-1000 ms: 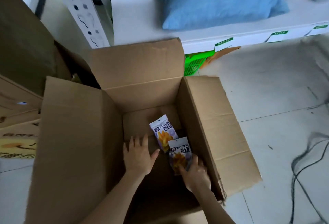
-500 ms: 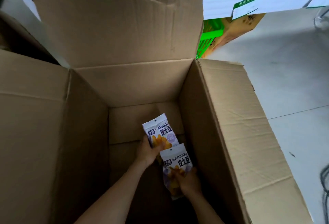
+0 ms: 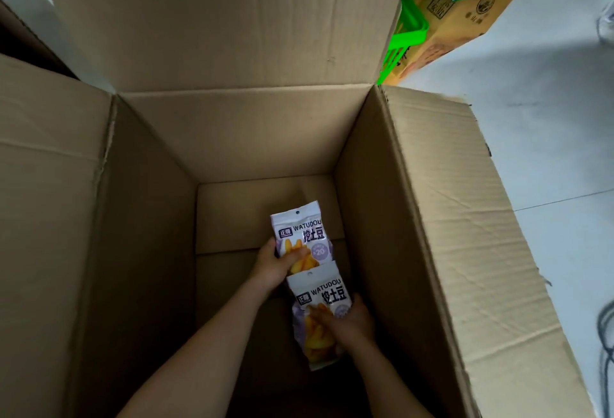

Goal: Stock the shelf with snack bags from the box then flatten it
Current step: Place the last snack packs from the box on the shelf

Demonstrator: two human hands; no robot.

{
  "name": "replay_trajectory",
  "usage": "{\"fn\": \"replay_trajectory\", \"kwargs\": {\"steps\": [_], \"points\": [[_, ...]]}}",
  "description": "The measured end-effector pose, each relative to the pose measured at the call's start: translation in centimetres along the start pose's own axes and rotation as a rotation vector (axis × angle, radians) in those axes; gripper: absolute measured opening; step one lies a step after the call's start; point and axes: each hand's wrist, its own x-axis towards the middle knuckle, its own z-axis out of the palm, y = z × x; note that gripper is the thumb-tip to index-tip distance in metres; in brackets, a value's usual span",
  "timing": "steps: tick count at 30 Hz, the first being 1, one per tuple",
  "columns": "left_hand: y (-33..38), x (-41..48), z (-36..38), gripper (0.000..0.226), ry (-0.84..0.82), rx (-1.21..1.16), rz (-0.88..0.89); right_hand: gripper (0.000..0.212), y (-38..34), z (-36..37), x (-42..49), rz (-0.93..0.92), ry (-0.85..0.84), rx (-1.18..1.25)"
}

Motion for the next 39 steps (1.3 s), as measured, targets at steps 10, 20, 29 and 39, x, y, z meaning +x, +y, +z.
{"fn": "replay_trajectory", "kwargs": {"steps": [10,20,29,39], "points": [[0.2,-1.2,-1.1,0.022,0.006,-0.109,-0.01,0.072,-0.8,-0.7,-1.2,0.02,0.023,0.024],[3.3,-10.4,-6.1,0.022,0.109,-0.144,-0.04,0.07,-2.4,-3.0,-9.3,0.055,0.197,0.117],[8.7,-23.2,-8.3,0.018,0.053,-0.172,-0.116,0.052,-6.1,-7.8,-20.0,-0.039,0.277,0.153],[16.8,-36.3,-11.0,0.022,0.03,-0.163,-0.086,0.054,-12.4,-12.3,-31.7,-0.105,0.255,0.205]]}}
